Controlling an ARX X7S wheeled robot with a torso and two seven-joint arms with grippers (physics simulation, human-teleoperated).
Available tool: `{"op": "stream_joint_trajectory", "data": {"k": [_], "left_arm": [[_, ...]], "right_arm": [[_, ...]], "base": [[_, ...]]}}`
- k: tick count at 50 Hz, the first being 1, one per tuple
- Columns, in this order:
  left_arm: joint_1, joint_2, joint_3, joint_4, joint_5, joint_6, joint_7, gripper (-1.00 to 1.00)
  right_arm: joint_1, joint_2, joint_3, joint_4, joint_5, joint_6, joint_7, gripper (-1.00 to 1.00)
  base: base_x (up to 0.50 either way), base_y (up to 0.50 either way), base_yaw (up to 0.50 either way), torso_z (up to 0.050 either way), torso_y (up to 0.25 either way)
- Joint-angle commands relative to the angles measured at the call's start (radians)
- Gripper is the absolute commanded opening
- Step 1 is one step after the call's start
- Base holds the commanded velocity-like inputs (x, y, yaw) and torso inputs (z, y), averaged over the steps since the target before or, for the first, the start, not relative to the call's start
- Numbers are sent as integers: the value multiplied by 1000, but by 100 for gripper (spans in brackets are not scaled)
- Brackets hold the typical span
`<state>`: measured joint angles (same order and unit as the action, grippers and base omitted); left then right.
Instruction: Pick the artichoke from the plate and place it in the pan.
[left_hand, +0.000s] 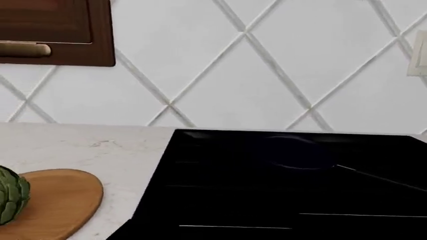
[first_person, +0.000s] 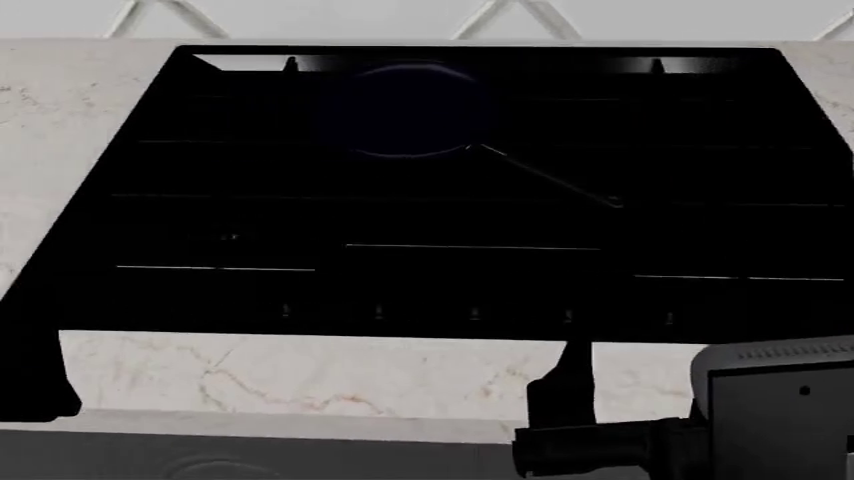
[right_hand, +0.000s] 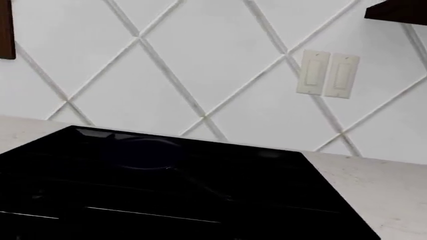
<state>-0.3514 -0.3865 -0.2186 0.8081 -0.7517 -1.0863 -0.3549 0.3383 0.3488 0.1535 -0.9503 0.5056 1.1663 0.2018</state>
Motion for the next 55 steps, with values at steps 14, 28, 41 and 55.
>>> {"op": "stream_joint_trajectory", "data": {"k": [14,28,41,55], "left_arm": [[-9,-7,7,-2,-23,-10,-13,100],[14,-14,-4,10,-36,-9,-22,100],[-18,-18,4,5,-50,-22,-35,100],[-209,-59,-120,40,-216,-168,-121,100]], "right_arm": [[11,7,-16,-1,25,9,17,100],[-9,8,-4,-20,44,13,32,100],[20,12,-5,-16,79,43,35,100],[441,127,192,-29,729,397,396,100]], "base": [[0,500,0,0,0],[0,500,0,0,0],[0,405,0,0,0],[0,0,0,0,0]]}}
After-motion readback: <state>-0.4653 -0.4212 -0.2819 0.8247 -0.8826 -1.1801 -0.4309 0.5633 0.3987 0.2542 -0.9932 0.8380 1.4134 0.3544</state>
